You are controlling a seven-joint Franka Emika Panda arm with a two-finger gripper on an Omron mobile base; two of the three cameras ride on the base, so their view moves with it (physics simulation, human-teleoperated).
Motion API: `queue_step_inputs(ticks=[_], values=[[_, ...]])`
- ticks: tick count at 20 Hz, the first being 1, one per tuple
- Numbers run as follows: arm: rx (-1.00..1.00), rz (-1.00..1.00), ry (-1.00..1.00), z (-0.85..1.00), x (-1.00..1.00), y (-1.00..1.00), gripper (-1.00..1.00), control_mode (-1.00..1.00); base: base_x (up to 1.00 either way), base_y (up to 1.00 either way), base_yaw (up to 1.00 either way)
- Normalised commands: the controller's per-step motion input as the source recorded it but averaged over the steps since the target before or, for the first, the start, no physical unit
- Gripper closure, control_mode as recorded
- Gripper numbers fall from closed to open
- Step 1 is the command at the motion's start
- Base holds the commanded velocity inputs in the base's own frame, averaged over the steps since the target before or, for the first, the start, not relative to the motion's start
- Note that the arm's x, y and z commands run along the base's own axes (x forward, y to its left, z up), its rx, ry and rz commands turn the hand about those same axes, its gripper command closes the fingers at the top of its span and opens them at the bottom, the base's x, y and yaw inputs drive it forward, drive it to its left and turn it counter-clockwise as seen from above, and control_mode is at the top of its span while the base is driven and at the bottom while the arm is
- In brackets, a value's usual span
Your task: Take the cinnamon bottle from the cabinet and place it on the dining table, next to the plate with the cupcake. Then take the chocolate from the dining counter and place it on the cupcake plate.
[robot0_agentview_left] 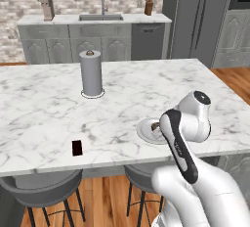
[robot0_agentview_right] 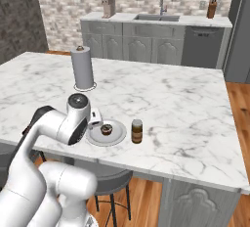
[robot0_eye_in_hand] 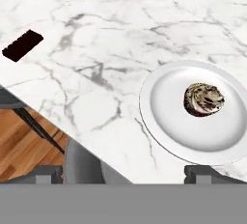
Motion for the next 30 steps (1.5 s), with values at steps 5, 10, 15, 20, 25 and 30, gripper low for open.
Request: queue_step_inputs(ticks=[5,10,15,20,25,30], values=[[0.0,-0.08,0.25,0.05,0.2,0.67,-1.0,-1.0,0.0,0.0,0.0],[0.0,-0.1,0.14,-0.03,0.26,0.74,-1.0,-1.0,0.0,0.0,0.0],[0.0,-0.18,0.03,-0.03,0.31,0.71,-1.0,-1.0,0.0,0.0,0.0],[-0.05,-0.18,-0.03,-0.09,0.29,0.71,-1.0,-1.0,0.0,0.0,0.0],[-0.04,-0.32,-0.01,-0.25,0.19,0.64,-1.0,-1.0,0.0,0.0,0.0],[0.01,-0.26,0.07,-0.1,0.12,0.57,-1.0,-1.0,0.0,0.0,0.0]])
